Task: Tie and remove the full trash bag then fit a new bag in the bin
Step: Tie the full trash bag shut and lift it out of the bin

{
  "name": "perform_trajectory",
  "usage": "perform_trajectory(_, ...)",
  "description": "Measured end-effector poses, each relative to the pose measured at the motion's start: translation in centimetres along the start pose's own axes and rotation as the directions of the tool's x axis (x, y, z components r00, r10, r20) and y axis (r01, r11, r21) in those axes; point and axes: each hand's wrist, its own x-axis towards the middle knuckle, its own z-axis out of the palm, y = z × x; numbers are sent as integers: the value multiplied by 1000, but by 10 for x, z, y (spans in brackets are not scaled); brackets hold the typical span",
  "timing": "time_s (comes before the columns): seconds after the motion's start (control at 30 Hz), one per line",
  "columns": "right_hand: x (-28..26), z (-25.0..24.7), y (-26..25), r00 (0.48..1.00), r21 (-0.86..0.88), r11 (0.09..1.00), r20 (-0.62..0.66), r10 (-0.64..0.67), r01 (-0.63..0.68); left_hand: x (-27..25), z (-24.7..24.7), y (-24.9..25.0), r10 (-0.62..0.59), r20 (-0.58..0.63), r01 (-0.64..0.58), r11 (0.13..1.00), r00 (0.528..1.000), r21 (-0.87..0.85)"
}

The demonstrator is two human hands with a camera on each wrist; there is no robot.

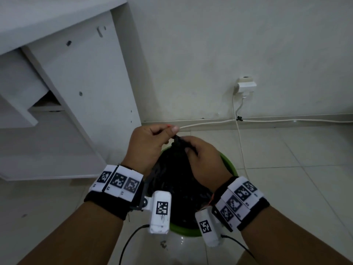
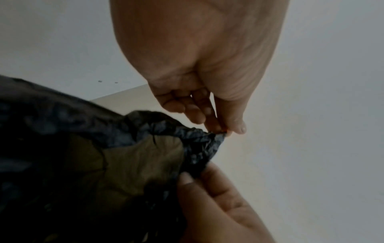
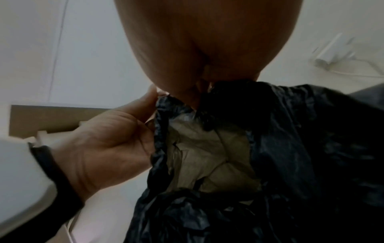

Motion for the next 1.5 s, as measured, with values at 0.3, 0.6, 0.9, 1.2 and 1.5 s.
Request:
perform_trajectory(0.3,9,10,-28,990,204,976,-94,101,-80,-3,-1,17,25,-71,-35,989,997,-142)
perform_trajectory(0.6,8,10,-9,999,-71,997,46,4,0,1,-10,20,0,-81,-39,879,997,-476)
perform_trajectory(0.9,3,2,-20,973,21,997,220,-73,70,2,-16,-6,371,122,-387,831,921,399)
perform_trajectory(1.2,-6,1,18,917,-477,830,388,-97,289,-15,-40,-61,283,593,-656,256,753,710)
perform_trajectory(1.5,-22,2,59,922,-656,667,365,-129,353,-24,-73,-104,314,650,-712,148,692,687)
